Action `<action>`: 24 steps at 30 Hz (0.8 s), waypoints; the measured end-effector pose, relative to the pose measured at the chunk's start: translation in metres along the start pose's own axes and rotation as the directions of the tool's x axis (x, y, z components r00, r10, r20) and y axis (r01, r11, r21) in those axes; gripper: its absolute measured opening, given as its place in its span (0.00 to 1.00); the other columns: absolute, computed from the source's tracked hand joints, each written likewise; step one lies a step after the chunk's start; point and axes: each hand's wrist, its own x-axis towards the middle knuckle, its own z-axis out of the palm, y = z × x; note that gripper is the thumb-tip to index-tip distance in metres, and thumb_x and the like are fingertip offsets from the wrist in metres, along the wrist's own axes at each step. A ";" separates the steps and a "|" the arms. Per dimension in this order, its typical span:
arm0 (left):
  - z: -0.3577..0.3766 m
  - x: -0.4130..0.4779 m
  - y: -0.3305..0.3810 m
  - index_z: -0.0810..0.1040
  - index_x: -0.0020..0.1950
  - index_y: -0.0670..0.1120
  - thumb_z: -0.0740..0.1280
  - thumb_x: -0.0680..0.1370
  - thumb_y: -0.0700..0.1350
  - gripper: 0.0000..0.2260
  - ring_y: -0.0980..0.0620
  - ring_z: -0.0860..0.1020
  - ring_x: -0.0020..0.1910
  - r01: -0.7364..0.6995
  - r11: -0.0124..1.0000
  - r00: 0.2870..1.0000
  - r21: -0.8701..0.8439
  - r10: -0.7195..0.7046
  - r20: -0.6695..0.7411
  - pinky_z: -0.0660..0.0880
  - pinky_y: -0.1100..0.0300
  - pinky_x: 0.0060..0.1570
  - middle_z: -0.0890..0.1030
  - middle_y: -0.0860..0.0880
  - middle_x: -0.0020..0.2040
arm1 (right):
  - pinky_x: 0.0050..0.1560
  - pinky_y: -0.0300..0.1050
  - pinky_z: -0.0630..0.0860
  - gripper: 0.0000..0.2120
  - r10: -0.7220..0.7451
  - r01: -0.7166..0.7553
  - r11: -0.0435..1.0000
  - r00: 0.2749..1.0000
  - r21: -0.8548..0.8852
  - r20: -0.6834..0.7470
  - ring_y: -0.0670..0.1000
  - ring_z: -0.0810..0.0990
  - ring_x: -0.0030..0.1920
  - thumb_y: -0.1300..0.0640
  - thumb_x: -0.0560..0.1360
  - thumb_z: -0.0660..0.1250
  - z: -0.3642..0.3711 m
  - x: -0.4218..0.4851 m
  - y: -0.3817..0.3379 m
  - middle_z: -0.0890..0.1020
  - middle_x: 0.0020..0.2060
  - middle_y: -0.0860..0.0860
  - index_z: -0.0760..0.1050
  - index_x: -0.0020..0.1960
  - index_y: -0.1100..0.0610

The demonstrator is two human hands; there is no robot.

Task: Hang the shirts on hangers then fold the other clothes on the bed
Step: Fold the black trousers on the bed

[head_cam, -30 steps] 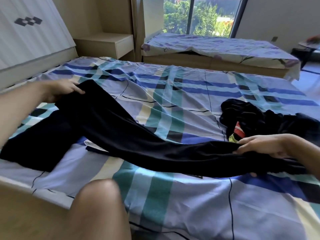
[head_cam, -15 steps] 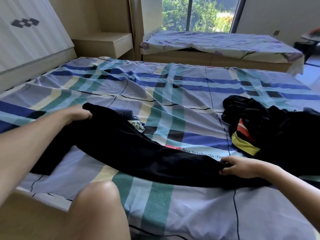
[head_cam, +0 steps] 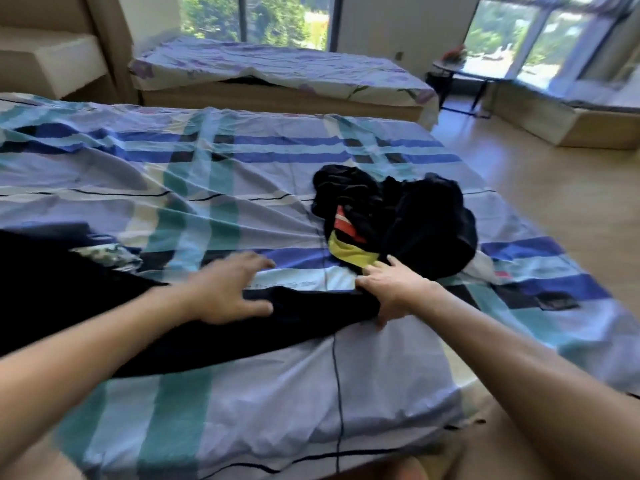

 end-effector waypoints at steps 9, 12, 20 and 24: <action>0.055 0.026 0.012 0.77 0.63 0.50 0.57 0.62 0.82 0.44 0.56 0.76 0.59 -0.118 0.991 0.983 -0.065 0.126 0.133 0.69 0.63 0.59 0.80 0.56 0.58 | 0.37 0.46 0.70 0.12 -0.054 -0.008 0.884 0.991 0.467 0.118 0.50 0.77 0.41 0.45 0.70 0.74 0.015 -0.065 0.019 0.77 0.40 0.46 0.73 0.45 0.48; 0.055 0.028 0.013 0.79 0.58 0.50 0.53 0.61 0.84 0.45 0.57 0.78 0.54 -0.133 0.985 0.982 -0.112 0.146 0.118 0.72 0.59 0.57 0.82 0.57 0.53 | 0.56 0.49 0.72 0.31 0.012 -0.079 0.935 0.981 0.346 0.194 0.52 0.73 0.58 0.39 0.65 0.77 0.033 -0.072 0.035 0.74 0.55 0.47 0.70 0.63 0.47; 0.044 0.027 0.010 0.75 0.67 0.51 0.51 0.55 0.87 0.55 0.60 0.74 0.62 -0.079 0.969 0.991 -0.234 0.101 0.083 0.65 0.77 0.58 0.78 0.55 0.65 | 0.65 0.49 0.68 0.19 0.142 -0.152 0.985 0.983 0.082 0.118 0.54 0.75 0.62 0.55 0.69 0.72 0.055 -0.087 0.063 0.77 0.57 0.50 0.73 0.59 0.49; 0.024 0.028 0.007 0.74 0.48 0.58 0.62 0.63 0.80 0.29 0.59 0.78 0.48 -0.150 0.931 0.988 -0.333 0.152 -0.020 0.71 0.71 0.51 0.80 0.58 0.44 | 0.34 0.35 0.71 0.11 0.159 -0.236 0.554 0.971 0.798 0.177 0.47 0.77 0.36 0.65 0.70 0.65 0.036 -0.121 0.098 0.80 0.38 0.48 0.77 0.50 0.54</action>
